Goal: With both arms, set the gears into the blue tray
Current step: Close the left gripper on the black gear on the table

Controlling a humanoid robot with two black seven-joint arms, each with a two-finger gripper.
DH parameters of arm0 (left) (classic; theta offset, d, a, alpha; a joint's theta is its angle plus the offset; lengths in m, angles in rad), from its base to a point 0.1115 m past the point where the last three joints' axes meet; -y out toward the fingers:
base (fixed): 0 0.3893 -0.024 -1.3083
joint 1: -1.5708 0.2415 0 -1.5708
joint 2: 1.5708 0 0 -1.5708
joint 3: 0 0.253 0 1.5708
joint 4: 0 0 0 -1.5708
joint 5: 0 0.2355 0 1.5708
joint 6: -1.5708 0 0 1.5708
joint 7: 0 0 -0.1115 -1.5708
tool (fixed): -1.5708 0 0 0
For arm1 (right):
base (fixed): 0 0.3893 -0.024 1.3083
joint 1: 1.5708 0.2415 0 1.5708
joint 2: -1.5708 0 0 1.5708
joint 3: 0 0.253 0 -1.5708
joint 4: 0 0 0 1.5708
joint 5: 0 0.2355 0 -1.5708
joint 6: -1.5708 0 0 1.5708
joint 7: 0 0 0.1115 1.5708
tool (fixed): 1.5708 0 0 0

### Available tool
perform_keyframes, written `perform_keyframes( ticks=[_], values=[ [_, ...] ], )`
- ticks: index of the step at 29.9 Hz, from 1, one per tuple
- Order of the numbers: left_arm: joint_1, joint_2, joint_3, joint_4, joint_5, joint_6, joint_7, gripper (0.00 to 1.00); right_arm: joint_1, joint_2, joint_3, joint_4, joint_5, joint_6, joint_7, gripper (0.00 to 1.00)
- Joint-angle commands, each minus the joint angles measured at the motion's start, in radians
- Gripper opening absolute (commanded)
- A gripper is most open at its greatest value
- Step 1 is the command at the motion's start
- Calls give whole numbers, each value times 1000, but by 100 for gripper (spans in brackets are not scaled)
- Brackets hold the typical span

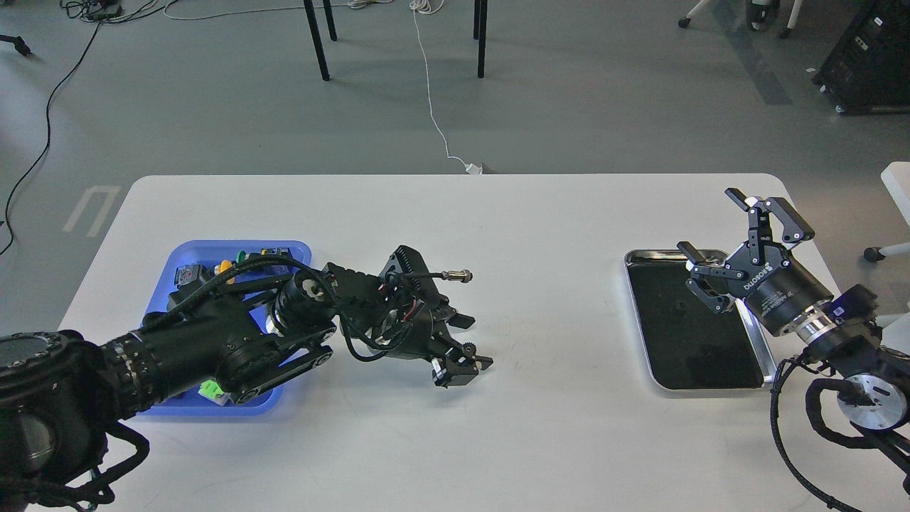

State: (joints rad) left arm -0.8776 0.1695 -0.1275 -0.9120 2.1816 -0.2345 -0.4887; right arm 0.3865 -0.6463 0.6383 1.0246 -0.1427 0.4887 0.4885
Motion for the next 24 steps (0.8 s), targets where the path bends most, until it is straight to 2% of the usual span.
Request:
perform_keyframes(
  ticks=[1, 6, 8, 10, 12, 13, 16, 24],
  values=[
    [3, -5, 11, 1, 0, 8, 0, 65, 0, -1, 0, 0, 0, 0, 0, 99],
    [12, -10, 11, 2, 0, 8, 0, 56, 0, -1, 0, 0, 0, 0, 0, 99],
    [12, -8, 12, 5, 0, 8, 0, 38, 0, -1, 0, 0, 0, 0, 0, 99],
    [12, -5, 12, 5, 0, 8, 0, 32, 0, -1, 0, 0, 0, 0, 0, 99],
    [12, -4, 12, 5, 0, 8, 0, 30, 0, -1, 0, 0, 0, 0, 0, 99],
    [12, -2, 12, 5, 0, 8, 0, 14, 0, -1, -2, 2, 0, 0, 0, 99],
    [12, -1, 12, 7, 0, 11, 0, 10, 0, -1, -2, 2, 0, 0, 0, 99],
    [5, 13, -1, -10, 0, 27, 0, 10, 0, 0, -2, 2, 0, 0, 0, 99]
  ],
)
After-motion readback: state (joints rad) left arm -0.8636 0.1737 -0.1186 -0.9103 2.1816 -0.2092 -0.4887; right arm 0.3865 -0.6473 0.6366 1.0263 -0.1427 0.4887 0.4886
